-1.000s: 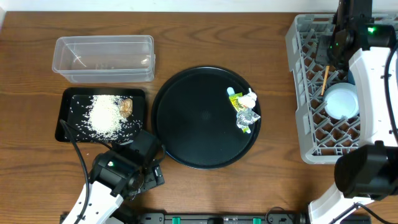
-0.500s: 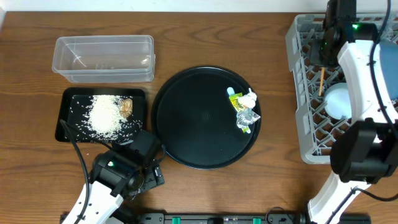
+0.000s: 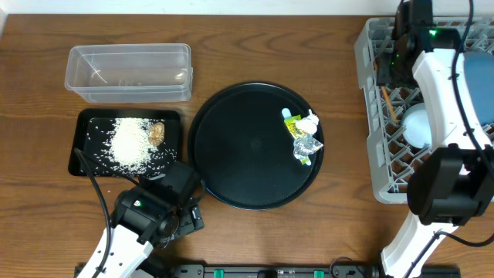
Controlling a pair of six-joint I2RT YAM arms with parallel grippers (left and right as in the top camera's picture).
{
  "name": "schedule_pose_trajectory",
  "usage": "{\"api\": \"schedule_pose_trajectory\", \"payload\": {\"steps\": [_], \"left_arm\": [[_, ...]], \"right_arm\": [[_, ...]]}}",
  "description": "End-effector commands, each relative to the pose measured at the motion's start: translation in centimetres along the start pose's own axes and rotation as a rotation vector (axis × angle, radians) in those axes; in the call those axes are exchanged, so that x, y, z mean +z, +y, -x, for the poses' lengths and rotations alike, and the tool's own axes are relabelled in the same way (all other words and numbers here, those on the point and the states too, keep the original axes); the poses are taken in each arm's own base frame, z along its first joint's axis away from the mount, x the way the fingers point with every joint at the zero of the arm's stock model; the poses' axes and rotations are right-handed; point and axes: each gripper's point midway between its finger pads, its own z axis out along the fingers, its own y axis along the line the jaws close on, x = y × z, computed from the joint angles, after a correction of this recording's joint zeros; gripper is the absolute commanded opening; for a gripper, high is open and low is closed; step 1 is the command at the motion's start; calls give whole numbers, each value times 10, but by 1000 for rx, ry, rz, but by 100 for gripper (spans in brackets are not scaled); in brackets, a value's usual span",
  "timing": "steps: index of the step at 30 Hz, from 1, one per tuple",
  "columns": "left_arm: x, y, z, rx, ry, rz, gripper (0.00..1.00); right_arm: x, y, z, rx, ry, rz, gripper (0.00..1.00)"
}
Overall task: Sort waste into correct bins and load items into the dishwasher rack
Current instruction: 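Withdraw the right gripper from the dish rack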
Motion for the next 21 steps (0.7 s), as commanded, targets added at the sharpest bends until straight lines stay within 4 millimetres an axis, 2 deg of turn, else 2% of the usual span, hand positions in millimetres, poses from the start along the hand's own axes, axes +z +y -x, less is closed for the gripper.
{"api": "schedule_pose_trajectory", "payload": {"steps": [1,4,8,11,15,16,19,21], "left_arm": [[0,3,3,-10,-15,17,98],[0,3,3,-10,-15,17,98],[0,3,3,-10,-15,17,98],[0,3,3,-10,-15,17,98],[0,3,3,-10,-15,17,98],[0,4,3,-10,-15,17,98],[0,3,3,-10,-15,17,98],[0,3,3,-10,-15,17,98]], "right_arm": [[-5,11,-1,-16,5,30,57],[-10,29,-8,-27,28,116,57],[-24,64,-19,-60,58,260,56],[-45,106,-32,-106,85,421,56],[-67,155,-51,-196,112,550,56],[-68,162,-54,-218,115,550,57],[-63,179,-63,-226,123,474,81],[-55,183,-67,-194,132,399,82]]}}
